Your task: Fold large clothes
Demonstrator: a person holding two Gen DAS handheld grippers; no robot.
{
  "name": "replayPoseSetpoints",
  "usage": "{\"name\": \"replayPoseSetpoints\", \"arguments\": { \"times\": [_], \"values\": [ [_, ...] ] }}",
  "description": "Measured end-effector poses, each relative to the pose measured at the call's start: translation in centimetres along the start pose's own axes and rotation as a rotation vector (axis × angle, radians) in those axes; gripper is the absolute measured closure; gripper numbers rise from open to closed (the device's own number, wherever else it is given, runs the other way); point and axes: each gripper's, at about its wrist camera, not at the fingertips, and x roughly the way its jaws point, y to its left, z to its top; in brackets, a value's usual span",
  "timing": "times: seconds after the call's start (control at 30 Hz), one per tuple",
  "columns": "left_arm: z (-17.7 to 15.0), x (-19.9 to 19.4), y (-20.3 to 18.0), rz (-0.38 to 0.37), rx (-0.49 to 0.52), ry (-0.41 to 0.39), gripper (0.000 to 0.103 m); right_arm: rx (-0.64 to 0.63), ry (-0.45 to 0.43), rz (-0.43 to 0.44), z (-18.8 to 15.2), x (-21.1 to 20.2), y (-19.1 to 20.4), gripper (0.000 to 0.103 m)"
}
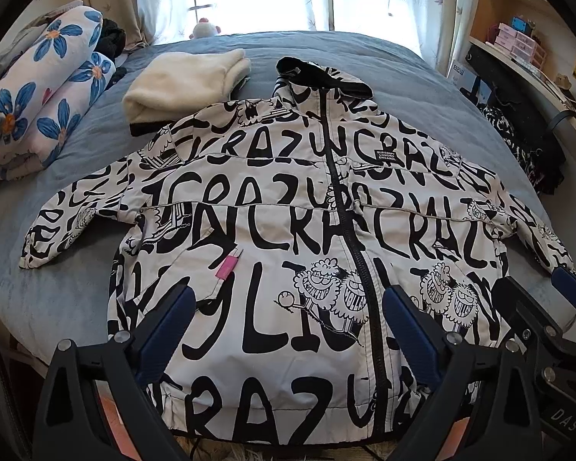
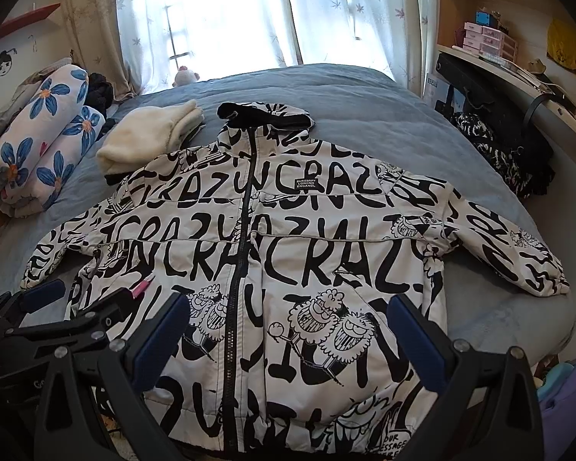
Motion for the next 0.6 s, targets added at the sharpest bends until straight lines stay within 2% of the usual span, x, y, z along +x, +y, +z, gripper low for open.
{"name": "replayPoseSetpoints", "arguments": {
  "times": [0.6],
  "values": [
    [0.17,0.03,-0.4,0.006,0.001,-0.003,0.006,0.04,0.025,0.022,-0.19,0.52,-1.0,0.0]
  ]
}}
